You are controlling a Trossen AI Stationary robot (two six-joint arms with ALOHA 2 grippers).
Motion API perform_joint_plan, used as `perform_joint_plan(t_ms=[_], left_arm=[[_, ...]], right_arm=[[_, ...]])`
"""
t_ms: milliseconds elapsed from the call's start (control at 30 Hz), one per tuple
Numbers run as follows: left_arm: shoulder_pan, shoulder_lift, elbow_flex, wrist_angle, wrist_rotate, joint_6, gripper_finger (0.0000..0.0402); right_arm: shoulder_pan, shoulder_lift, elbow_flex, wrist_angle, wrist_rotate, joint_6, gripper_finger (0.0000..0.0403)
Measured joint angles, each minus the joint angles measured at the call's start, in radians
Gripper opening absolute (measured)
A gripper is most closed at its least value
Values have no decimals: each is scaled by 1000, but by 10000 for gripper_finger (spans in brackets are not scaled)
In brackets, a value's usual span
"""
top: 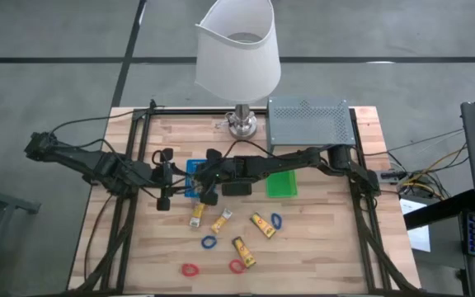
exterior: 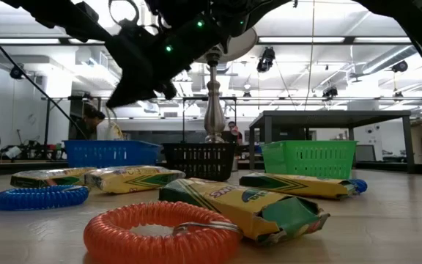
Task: Pick & Place Office Desk Supplies
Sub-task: Put the yellow rubber band into the blue bin
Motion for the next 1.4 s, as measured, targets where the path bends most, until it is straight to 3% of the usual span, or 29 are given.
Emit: perform_joint_plan(t_ms=[167, 533, 1167, 1400], left_arm=[[0, 0, 0, -1, 3, 0, 168], [0, 0, 0, 1, 0, 0, 168], [0, 0, 0, 1, 0, 0, 168], [0, 0, 0, 1, 0, 0, 168]], right_arm=[[-23, 0, -3, -92, -24, 60, 8], [-51, 0, -69, -92, -56, 147, 8], [-50, 0, -87, -63, -100, 161, 9], [-52, 0, -88, -44, -97, 139, 48]])
